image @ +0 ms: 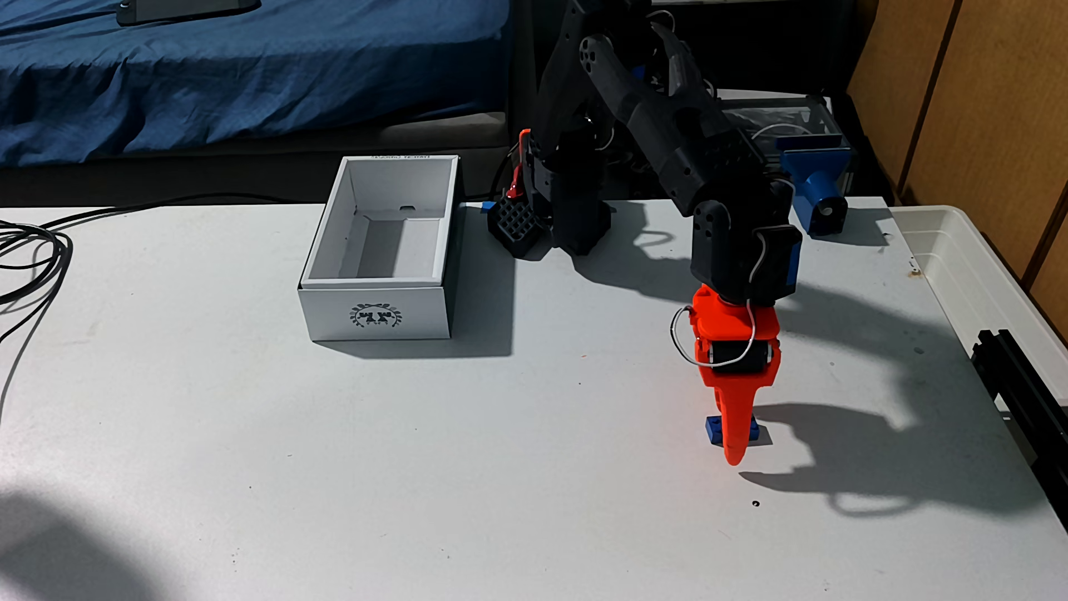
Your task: Grab the blue brick and place in box
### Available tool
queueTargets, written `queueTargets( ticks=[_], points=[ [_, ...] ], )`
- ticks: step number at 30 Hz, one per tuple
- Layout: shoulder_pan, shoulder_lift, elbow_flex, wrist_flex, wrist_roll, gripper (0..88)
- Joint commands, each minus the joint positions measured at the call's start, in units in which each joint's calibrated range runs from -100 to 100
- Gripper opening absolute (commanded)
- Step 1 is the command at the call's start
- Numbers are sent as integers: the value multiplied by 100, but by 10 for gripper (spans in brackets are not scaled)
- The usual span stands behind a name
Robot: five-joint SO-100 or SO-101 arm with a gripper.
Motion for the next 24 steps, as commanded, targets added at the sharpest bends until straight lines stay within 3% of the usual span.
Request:
queueTargets(
  ticks=[1, 24],
  points=[
    [-100, -19, -164, 52, -28, 252],
    [-48, -2, -75, 182, 29, 251]
  ],
)
